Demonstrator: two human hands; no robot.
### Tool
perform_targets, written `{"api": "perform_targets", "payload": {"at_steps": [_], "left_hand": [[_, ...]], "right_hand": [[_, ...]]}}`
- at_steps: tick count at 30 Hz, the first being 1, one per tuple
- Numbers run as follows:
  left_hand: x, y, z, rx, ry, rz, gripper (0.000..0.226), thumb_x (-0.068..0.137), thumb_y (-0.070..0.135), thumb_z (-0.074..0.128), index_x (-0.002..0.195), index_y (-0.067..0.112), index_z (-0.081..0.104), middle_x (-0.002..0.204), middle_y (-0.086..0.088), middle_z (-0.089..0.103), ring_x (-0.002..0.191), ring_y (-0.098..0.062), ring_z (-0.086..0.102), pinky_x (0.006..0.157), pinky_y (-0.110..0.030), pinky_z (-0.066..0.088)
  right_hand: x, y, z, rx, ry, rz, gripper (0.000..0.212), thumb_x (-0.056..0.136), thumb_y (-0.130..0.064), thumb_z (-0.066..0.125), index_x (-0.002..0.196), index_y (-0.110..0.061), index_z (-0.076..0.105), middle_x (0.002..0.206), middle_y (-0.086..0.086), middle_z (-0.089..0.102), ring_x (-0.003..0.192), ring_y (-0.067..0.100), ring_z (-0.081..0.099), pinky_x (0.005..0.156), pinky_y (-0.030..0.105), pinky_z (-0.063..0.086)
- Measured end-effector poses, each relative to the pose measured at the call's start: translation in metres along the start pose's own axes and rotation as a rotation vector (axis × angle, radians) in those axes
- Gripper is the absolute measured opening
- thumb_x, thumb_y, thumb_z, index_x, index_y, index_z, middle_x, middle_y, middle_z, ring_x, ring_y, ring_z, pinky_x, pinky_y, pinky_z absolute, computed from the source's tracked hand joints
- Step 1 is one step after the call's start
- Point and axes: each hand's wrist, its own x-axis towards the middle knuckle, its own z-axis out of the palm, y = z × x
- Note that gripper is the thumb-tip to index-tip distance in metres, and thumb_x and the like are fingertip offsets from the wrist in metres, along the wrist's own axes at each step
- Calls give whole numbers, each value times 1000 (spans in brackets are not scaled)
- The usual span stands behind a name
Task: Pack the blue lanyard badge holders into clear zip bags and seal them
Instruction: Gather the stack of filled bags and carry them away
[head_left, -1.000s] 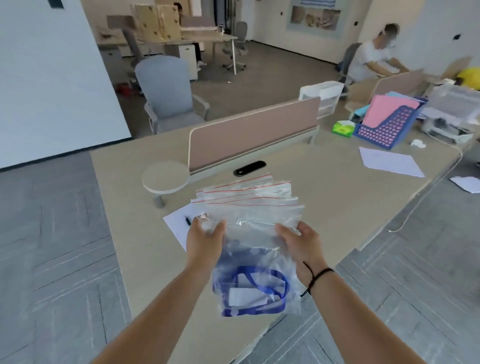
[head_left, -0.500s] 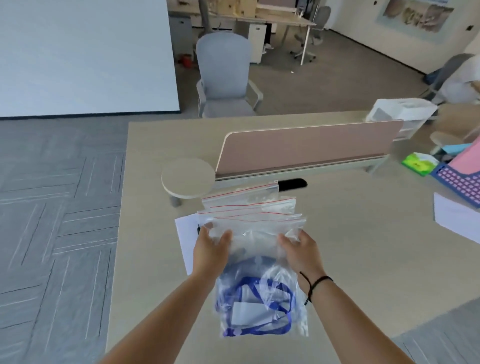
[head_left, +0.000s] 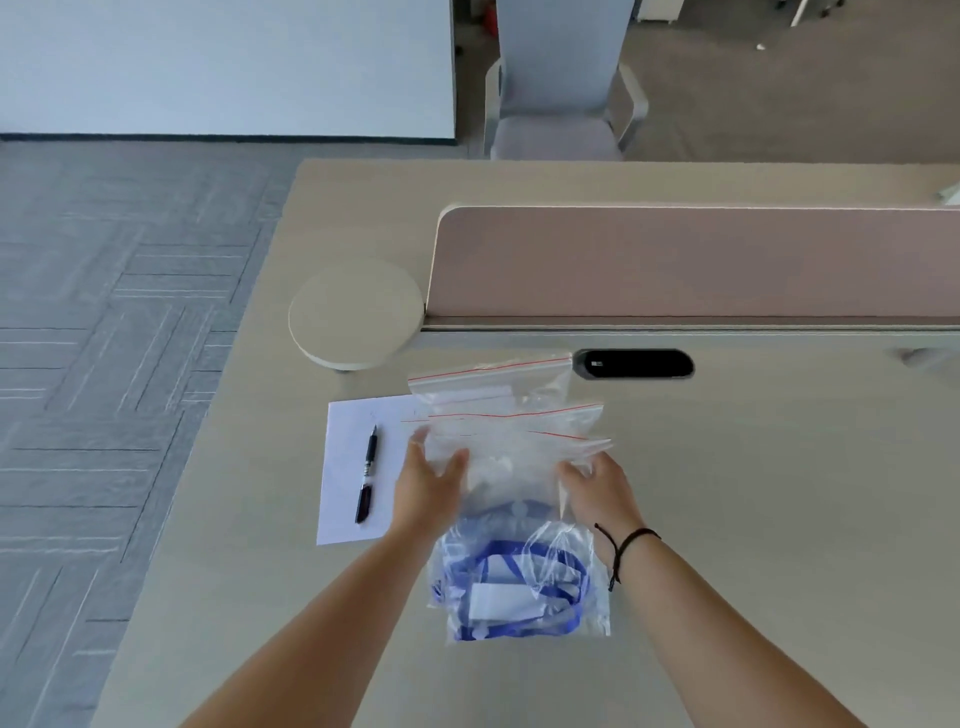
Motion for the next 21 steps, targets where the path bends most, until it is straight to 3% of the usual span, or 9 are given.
{"api": "perform_targets", "payload": {"at_steps": [4,6,8,13,16,21], "left_hand": [[11,-5,24,9,29,28,66,97,37,60,153,31,27,148,-1,49,115,-19,54,100,-29,41],[13,-8,33,40,33,16,65,99,36,58,154,29,25,153,-2,44,131,-24,50,101,-30,38],[12,-12,42,82,36,-14,65,100,36,56,155,27,23,149,-6,49,133,-28,49,103,-35,40],[3,-26,63,160,67,-77,64,100,37,53,155,25,21,111,-9,65,108,-34,63,87,-38,48],[-2,-34,73,145,49,-99,56,96,31,53,146,34,27,92,1,68,85,-27,68,79,-41,55],[-6,-40,77,110,11,-114,41,89,20,52,127,33,43,68,-3,71,54,-14,67,48,-23,46]], "right_hand": [[30,14,-5,-41,-63,19,23,92,-27,57,103,-6,58,97,10,64,86,25,61,81,38,50],[40,23,-6,-47,-77,19,24,92,-28,57,103,-7,58,96,10,64,87,26,61,81,38,51],[44,31,-7,-45,-82,19,24,91,-28,58,104,-7,59,98,10,65,90,28,63,79,37,51],[48,52,-8,-12,-72,17,13,90,-14,57,102,-8,60,93,7,66,78,18,61,63,26,46],[47,68,-9,-14,-83,20,19,92,-12,57,110,-9,61,100,6,67,87,20,62,73,27,45],[45,85,-9,-28,-80,-38,11,92,-20,59,100,-20,66,91,-6,71,88,14,67,72,27,49]]}}
